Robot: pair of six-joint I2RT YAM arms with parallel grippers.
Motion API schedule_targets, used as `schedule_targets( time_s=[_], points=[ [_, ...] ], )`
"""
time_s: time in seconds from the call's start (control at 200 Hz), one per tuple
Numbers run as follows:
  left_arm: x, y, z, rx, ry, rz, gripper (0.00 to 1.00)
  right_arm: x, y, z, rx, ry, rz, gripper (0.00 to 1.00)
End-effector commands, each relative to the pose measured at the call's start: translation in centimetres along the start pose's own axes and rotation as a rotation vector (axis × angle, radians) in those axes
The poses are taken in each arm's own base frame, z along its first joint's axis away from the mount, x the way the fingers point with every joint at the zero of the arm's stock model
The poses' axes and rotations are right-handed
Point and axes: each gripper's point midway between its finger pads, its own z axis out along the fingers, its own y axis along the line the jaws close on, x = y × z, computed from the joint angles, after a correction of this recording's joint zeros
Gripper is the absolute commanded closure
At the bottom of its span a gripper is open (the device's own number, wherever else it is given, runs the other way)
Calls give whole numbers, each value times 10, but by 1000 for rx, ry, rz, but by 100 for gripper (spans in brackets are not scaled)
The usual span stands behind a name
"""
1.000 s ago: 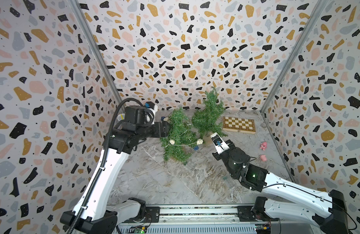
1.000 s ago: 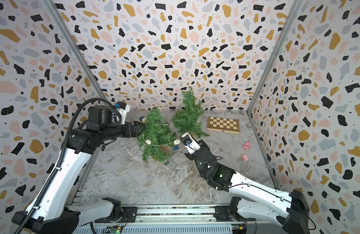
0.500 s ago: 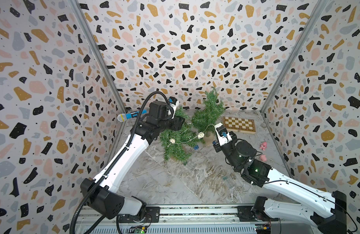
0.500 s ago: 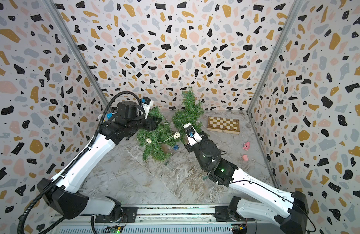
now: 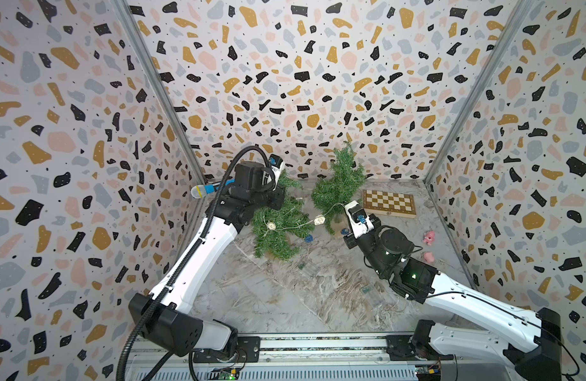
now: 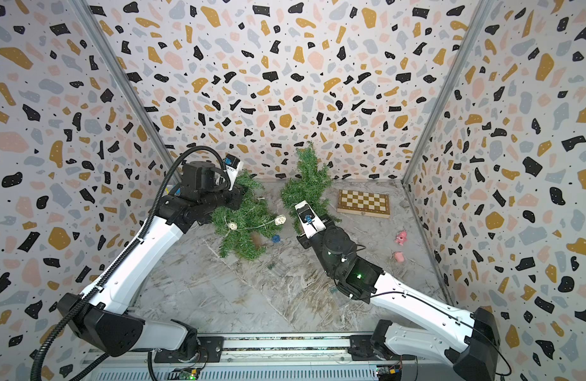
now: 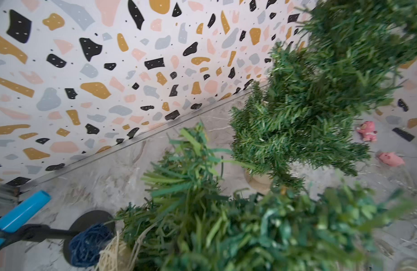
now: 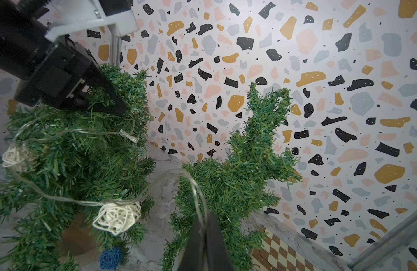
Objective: Wrap string light around the christmas tree
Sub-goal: Wrap the light string around the Christmas tree.
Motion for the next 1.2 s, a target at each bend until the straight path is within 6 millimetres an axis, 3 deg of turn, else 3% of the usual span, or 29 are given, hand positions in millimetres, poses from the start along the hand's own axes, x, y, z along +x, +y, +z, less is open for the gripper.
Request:
schedule_targets(
  time_s=[0.0,0.09,0.29,0.501,0.611,0.741,0.881,1.196],
  points=[
    [-52,4,-41,-19,-164,75,100,-21,-3,-3,-14,-58,56,100],
    [-49,7,-43,-14,-150,55,100,-24,-2,-4,-25,-70,57,100],
    [-19,18,-46,-25,-106,-41,100,-33,2,-2,-48,-99,36,100],
    [0,34,-54,-66,-64,-92,100,-72,7,2,-89,-211,69,100],
    [-1,32,-60,-52,-79,-107,99,-91,9,7,-99,-287,91,100],
    [10,25,-49,-8,-67,-167,97,-116,12,14,-113,-421,106,100],
    [12,28,-47,-22,-56,-189,93,-122,0,42,-109,-492,153,100],
    [12,20,-48,22,-60,-223,91,-92,11,123,-153,-464,148,100]
  ],
)
